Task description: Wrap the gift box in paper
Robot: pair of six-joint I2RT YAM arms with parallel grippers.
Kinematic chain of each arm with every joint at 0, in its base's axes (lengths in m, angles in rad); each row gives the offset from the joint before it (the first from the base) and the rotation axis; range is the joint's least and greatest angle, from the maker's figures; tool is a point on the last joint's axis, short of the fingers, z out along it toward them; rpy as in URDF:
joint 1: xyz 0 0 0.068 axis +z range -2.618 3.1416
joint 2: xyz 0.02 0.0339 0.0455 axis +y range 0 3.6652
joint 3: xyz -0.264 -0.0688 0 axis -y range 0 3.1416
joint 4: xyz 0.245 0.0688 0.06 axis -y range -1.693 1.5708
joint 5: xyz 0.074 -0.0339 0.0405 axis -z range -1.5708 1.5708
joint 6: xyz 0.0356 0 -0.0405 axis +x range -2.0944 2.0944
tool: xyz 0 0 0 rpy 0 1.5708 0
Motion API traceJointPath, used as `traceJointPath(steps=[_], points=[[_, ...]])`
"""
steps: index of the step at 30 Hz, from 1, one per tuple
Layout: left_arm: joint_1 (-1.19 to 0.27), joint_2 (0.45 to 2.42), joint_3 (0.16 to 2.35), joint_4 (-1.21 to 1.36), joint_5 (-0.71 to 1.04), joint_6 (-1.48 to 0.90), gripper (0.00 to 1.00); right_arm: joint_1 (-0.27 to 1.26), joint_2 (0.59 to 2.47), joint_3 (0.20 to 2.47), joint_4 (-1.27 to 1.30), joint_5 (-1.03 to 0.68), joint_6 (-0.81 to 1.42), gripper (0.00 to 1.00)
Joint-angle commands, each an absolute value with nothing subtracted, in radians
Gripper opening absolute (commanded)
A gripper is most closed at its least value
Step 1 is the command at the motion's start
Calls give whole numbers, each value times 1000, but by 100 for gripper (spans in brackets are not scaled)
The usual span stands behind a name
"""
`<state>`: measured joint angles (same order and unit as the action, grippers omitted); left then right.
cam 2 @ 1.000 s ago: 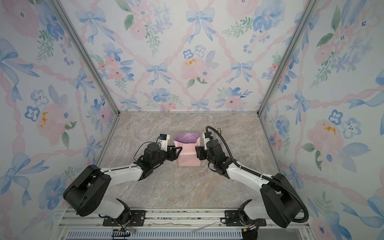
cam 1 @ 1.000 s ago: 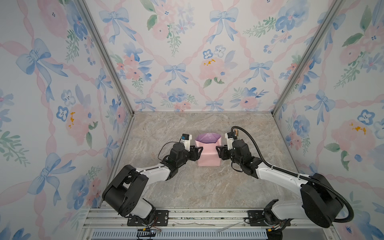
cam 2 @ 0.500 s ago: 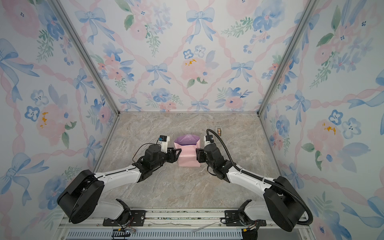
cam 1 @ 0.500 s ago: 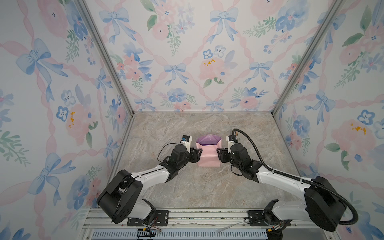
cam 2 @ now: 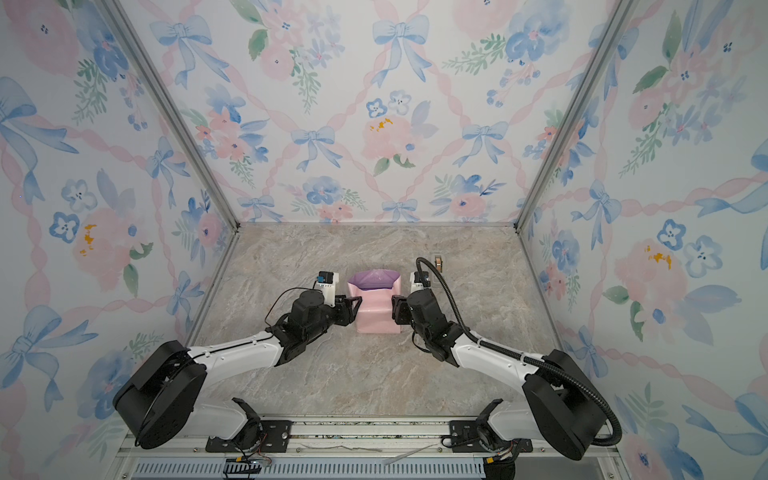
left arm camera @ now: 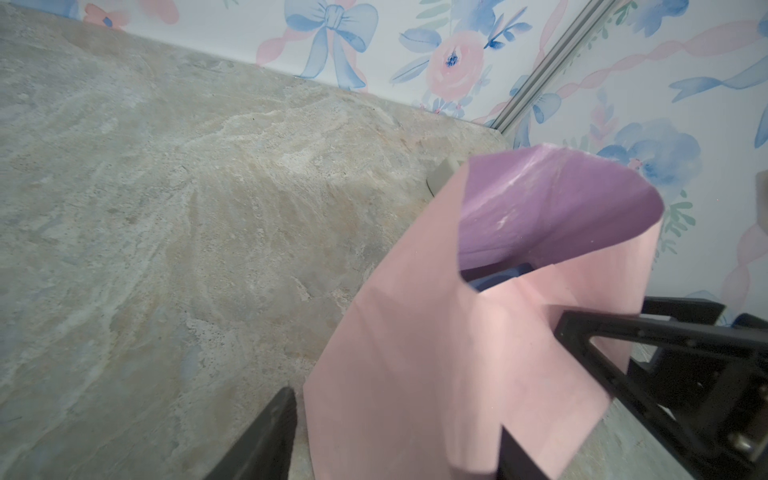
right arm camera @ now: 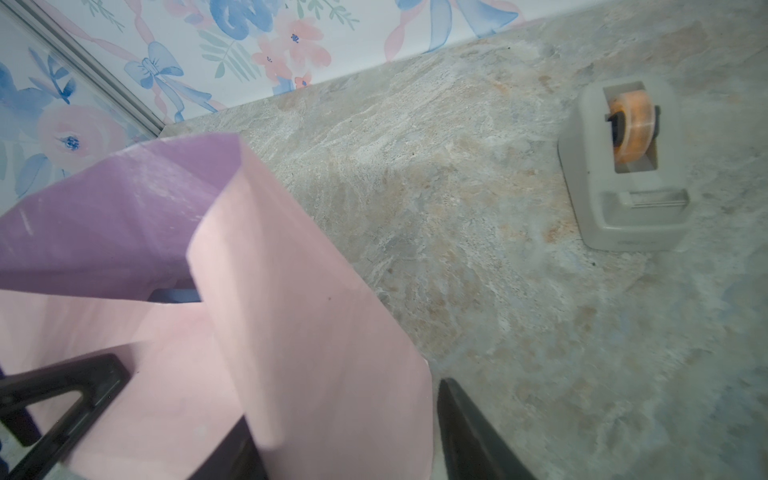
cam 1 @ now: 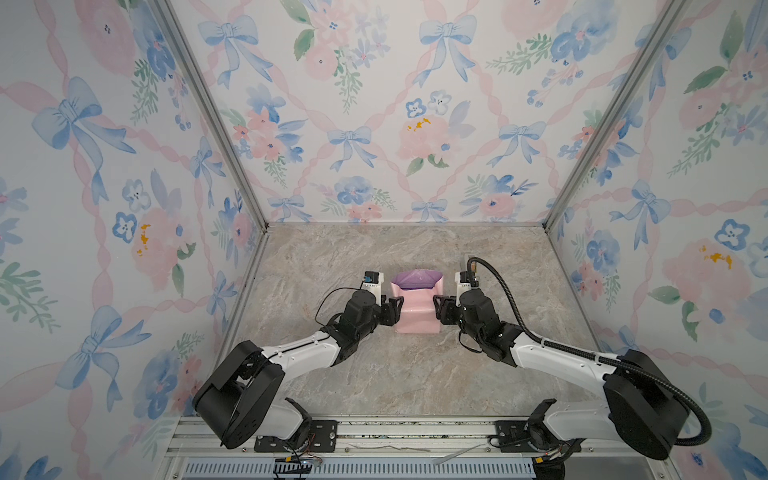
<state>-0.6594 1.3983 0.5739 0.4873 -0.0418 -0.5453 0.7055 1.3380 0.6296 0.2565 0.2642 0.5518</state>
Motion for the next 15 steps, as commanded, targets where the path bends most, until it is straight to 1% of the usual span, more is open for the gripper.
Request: traceJointPath(steps=[1,8,15], points=[[-675,1447,555,292,-71,-531,62,717,1380,556,-21,311,536,59],[-692,1451,583,275,-84,-520,63,731,1301,615,20,243,467,60],[-701,1459,595,272,-84,-514,63,700,1313,642,110,200,461,59]])
